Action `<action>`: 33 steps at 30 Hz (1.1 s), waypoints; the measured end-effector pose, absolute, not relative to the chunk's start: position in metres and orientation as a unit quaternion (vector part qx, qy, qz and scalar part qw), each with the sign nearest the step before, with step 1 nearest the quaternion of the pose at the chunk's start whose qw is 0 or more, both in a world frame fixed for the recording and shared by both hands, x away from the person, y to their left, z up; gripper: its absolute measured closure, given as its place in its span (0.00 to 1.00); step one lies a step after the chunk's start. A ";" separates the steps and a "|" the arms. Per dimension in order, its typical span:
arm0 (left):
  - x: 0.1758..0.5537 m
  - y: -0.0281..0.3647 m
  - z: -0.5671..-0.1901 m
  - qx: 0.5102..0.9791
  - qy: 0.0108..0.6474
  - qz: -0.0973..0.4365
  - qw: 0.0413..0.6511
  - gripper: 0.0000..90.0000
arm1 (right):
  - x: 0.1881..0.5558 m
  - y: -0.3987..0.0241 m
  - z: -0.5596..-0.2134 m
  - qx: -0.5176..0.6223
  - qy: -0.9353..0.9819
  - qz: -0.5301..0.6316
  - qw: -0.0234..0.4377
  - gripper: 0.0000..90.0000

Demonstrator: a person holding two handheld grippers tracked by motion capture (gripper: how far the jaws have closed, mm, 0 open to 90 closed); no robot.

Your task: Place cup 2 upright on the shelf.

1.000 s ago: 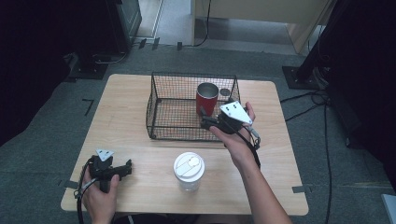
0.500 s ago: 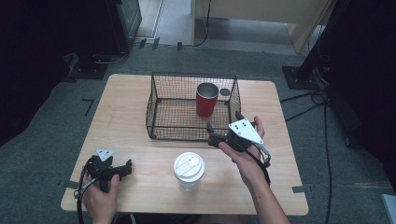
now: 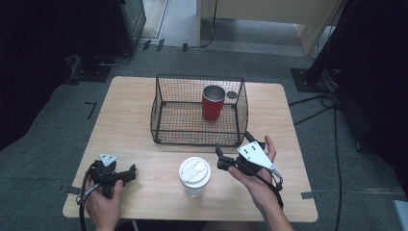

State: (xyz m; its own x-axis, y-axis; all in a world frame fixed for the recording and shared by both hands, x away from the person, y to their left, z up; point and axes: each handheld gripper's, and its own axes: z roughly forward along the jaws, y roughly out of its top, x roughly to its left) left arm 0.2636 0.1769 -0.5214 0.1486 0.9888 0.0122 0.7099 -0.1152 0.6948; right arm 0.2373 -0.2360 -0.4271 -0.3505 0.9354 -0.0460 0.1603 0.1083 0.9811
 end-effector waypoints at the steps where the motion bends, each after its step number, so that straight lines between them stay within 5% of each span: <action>1: 0.264 0.177 -0.521 0.704 0.603 0.249 0.280 0.00 | 0.235 -0.237 -0.429 0.428 0.642 0.513 0.376 0.00; 33: 0.264 0.177 -0.521 0.705 0.603 0.249 0.279 0.00 | 0.182 -0.230 -0.471 0.414 0.668 0.526 0.326 0.00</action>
